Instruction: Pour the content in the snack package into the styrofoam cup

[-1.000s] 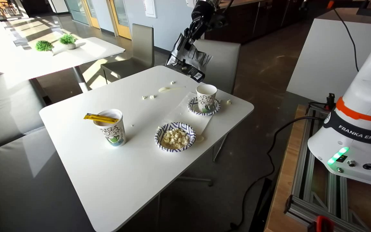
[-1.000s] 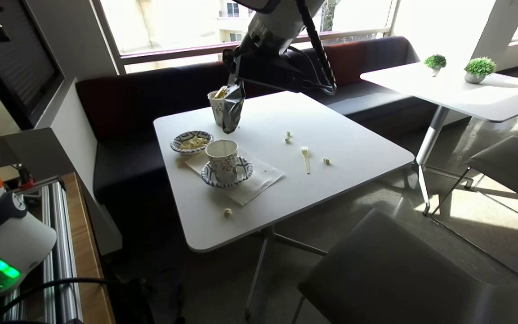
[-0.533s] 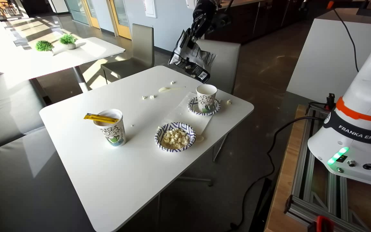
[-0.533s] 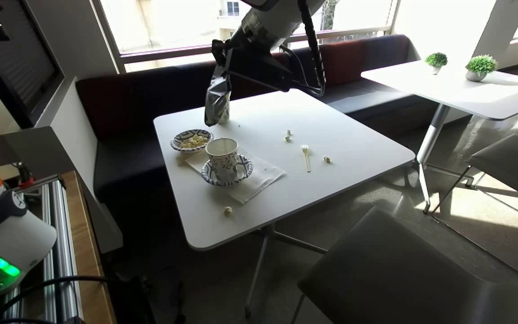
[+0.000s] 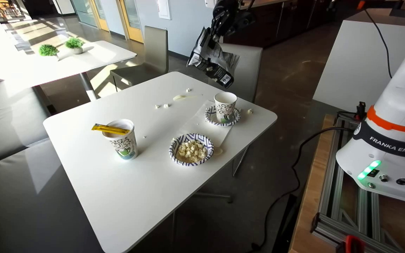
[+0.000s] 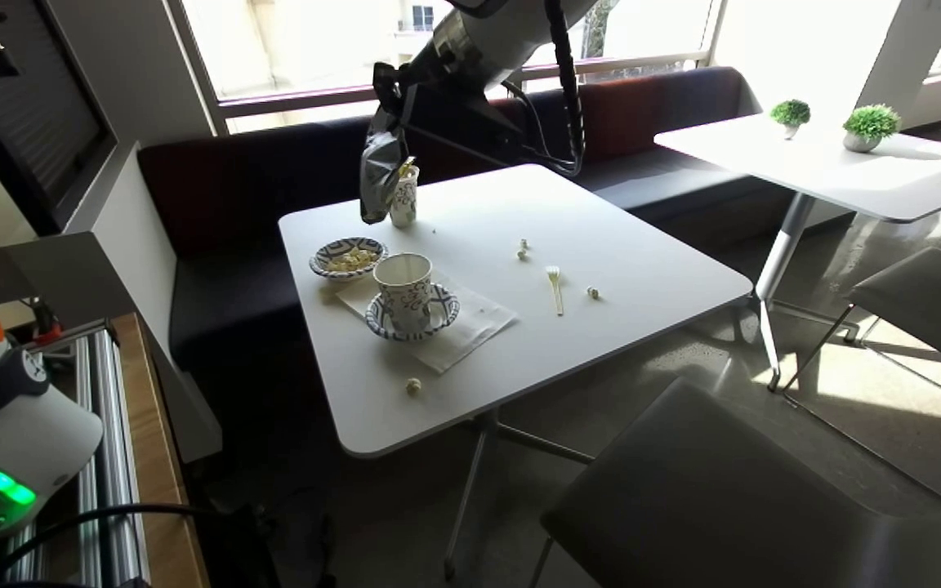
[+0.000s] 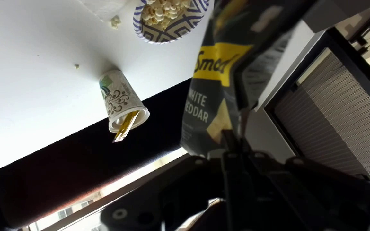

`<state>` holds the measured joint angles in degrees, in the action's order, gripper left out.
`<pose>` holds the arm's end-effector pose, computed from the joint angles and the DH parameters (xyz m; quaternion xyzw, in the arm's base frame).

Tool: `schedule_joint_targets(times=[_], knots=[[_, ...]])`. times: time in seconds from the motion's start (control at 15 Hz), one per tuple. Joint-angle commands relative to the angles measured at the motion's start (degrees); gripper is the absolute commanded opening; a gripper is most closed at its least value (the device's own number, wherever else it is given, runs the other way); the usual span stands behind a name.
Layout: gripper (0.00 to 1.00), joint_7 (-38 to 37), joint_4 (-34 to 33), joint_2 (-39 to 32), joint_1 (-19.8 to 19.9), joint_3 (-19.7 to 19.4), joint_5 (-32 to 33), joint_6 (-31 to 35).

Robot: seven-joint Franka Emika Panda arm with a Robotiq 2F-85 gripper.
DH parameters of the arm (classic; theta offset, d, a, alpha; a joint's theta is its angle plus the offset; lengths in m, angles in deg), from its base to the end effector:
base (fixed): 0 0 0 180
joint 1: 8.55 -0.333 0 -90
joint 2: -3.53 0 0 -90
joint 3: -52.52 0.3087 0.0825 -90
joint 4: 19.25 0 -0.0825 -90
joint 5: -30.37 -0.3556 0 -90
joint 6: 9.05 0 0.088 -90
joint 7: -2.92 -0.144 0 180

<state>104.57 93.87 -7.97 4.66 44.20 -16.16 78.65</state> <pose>0.4972 -0.0790 0.3527 -0.7438 -0.4785 -0.1849 0.4285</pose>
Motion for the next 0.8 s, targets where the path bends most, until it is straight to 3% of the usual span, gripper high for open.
schedule_joint_targets(times=[0.0, 0.07, 0.13, 0.2, 0.33, 0.4, 0.47, 0.53, 0.6, 0.67, 0.73], knots=[[0.0, 5.1, -0.5, -0.2, -0.3, -0.4, 1.6, 4.0], [0.0, 3.1, 0.2, -0.1, 0.4, -0.4, -1.0, 0.7], [0.0, 1.0, -0.7, -0.5, 0.5, -0.6, 0.8, -2.3], [0.0, 8.0, 0.2, 0.0, -0.2, -0.3, 0.2, 6.2], [0.0, 3.5, -0.1, -0.7, 0.2, -0.6, 1.3, 2.1], [0.0, 10.3, -0.3, -0.7, -0.3, -0.2, 1.2, 8.7], [0.0, 2.8, 0.2, -0.7, 0.0, -0.6, 1.1, 4.4], [0.0, 10.5, 0.8, -0.5, -0.2, -0.2, -0.1, 10.6], [0.0, 8.6, 0.5, -0.8, -0.2, -0.3, 0.7, 10.3], [0.0, 6.2, 0.2, -0.9, 0.3, -0.3, 0.9, 5.5], [0.0, 13.5, 1.2, -0.3, -0.3, 0.1, -0.1, 13.4]])
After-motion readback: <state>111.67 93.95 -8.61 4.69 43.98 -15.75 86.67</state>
